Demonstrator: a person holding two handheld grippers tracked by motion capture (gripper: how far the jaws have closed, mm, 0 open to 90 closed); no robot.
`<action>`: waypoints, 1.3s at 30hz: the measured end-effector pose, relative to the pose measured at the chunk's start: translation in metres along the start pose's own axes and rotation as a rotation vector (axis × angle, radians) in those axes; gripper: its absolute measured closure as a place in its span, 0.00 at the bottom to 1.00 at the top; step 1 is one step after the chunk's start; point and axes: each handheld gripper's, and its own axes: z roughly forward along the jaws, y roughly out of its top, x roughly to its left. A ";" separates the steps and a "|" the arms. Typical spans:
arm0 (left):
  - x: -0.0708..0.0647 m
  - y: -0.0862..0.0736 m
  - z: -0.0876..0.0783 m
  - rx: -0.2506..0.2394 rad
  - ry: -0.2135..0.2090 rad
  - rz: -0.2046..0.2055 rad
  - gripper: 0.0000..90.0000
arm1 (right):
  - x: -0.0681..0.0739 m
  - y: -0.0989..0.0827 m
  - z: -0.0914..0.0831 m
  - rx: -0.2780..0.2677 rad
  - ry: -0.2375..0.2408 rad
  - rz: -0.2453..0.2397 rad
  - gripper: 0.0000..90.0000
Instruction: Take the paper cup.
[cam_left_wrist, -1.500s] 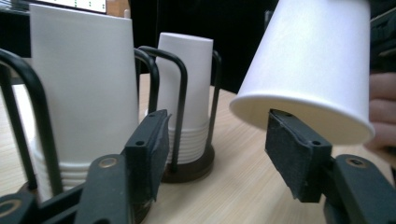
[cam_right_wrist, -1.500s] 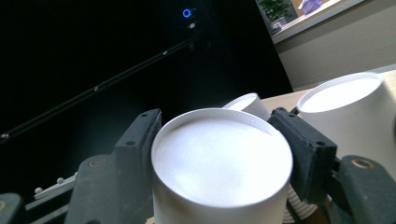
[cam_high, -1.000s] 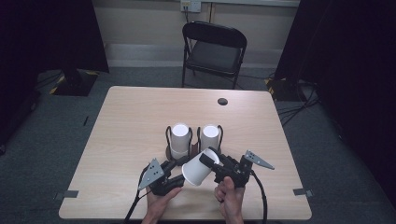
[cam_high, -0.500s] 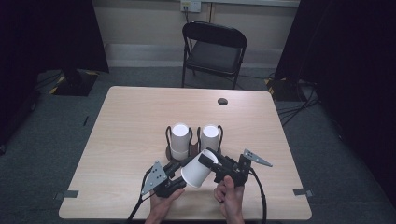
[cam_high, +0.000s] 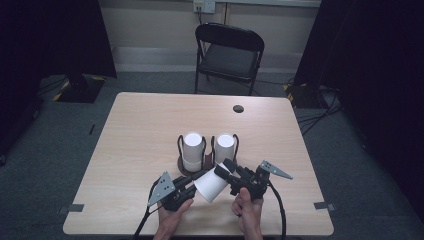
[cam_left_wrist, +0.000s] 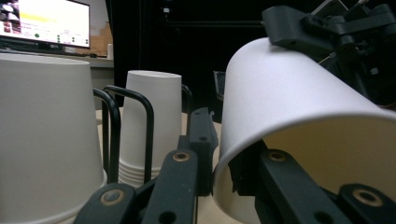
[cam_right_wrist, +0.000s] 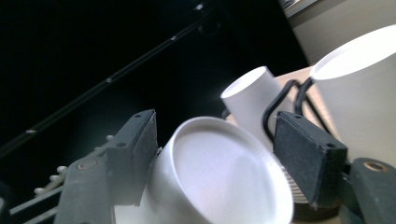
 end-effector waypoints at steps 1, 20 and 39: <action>0.000 0.000 0.000 0.000 0.000 0.000 0.92 | 0.000 0.000 0.000 0.000 0.000 0.000 0.33; 0.013 0.001 -0.008 0.068 -0.042 -0.079 0.96 | 0.006 0.001 -0.003 0.015 -0.101 -0.168 0.30; 0.029 0.010 -0.019 0.147 -0.020 -0.097 0.97 | 0.006 -0.002 -0.011 -0.001 -0.123 -0.232 0.29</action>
